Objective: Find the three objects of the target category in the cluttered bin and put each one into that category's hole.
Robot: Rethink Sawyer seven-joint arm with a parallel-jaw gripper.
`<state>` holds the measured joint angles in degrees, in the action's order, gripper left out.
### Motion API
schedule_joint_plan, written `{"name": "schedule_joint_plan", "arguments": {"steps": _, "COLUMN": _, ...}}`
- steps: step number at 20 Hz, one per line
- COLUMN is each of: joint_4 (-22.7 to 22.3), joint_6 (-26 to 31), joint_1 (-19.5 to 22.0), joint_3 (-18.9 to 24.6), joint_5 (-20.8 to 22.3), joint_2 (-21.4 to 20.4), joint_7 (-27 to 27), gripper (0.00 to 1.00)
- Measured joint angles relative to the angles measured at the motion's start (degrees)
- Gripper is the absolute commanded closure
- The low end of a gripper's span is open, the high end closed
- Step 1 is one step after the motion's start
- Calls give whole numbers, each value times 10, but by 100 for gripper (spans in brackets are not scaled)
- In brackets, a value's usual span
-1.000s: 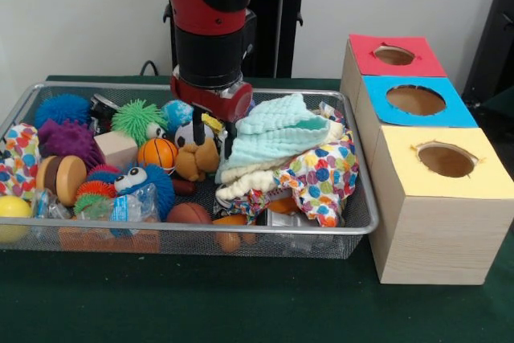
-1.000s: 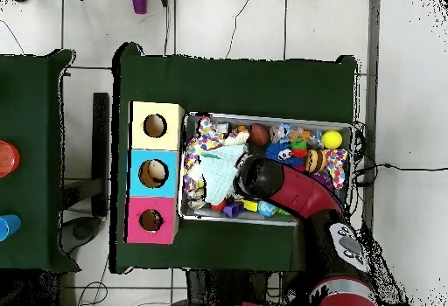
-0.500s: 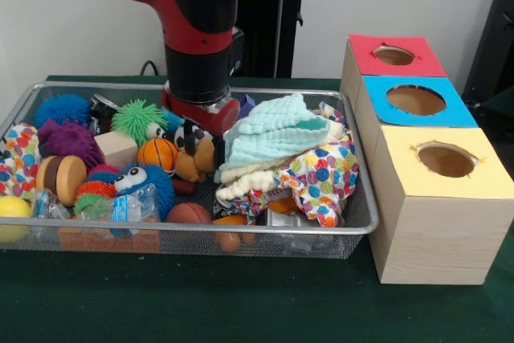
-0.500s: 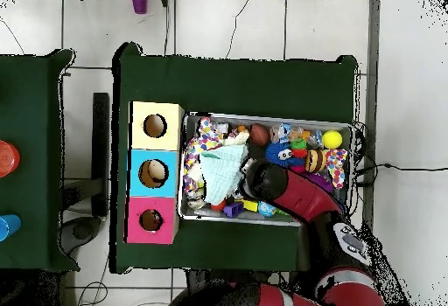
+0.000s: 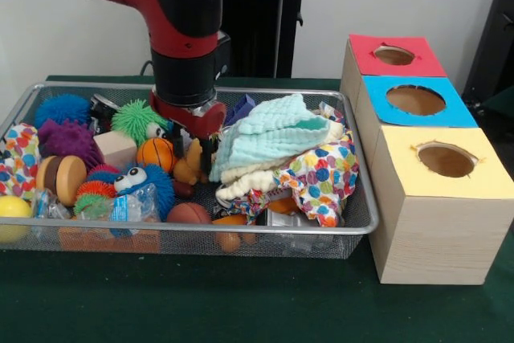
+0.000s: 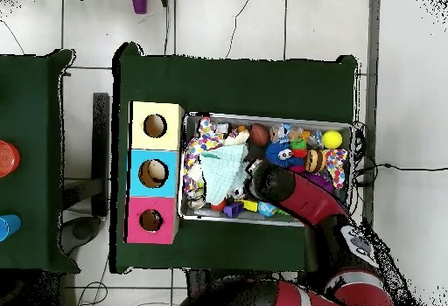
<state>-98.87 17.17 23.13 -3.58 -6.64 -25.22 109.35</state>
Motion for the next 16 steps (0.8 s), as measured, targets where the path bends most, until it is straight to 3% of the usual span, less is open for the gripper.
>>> {"name": "schedule_joint_plan", "arguments": {"steps": 16, "joint_4": -22, "joint_6": -2, "joint_1": 29, "joint_3": 21, "joint_5": 0, "joint_2": -8, "joint_7": 0, "gripper": 0}}
